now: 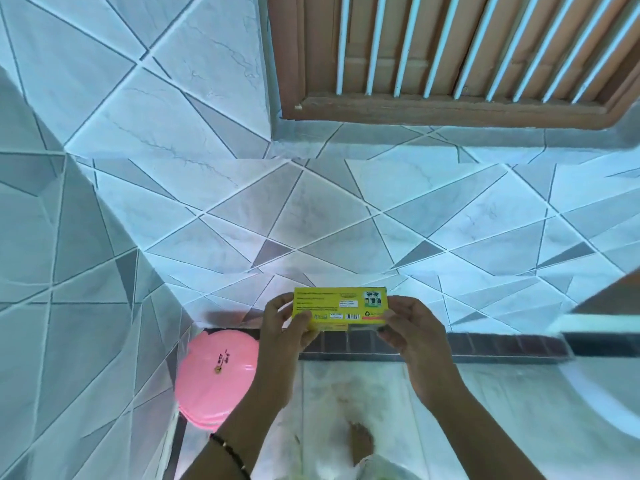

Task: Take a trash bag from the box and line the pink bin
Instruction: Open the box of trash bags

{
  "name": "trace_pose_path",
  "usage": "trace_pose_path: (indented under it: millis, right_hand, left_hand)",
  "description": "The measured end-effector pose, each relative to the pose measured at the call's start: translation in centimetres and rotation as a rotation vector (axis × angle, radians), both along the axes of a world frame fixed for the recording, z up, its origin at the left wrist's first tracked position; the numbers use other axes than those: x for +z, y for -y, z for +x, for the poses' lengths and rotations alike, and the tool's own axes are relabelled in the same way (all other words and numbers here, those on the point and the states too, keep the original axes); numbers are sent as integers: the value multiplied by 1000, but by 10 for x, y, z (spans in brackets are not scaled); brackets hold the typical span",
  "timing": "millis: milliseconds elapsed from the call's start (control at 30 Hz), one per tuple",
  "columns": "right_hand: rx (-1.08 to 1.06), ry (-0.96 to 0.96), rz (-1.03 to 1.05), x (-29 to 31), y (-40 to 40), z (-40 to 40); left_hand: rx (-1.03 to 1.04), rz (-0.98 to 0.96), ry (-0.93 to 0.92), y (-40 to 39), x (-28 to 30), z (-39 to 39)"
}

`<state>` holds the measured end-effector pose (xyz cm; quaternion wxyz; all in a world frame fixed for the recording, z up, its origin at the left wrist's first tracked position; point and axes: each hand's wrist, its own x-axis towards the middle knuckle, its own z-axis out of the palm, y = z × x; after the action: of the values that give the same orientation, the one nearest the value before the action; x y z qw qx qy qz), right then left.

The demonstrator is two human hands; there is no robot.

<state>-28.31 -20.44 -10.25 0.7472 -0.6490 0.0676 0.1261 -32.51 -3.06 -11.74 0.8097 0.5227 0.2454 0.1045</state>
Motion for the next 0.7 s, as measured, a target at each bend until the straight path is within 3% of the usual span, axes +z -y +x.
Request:
trace_pose_path:
  millis: [233, 500, 700]
  right_hand:
    - [53, -18, -18, 6, 16, 5]
    - [84, -40, 114, 16, 44, 19]
    - [119, -14, 129, 20, 55, 30]
  left_hand:
    - [-34, 14, 26, 14, 3, -5]
    - [-9, 4, 75, 37, 8, 4]
    - [-21, -76, 78, 42, 9, 14]
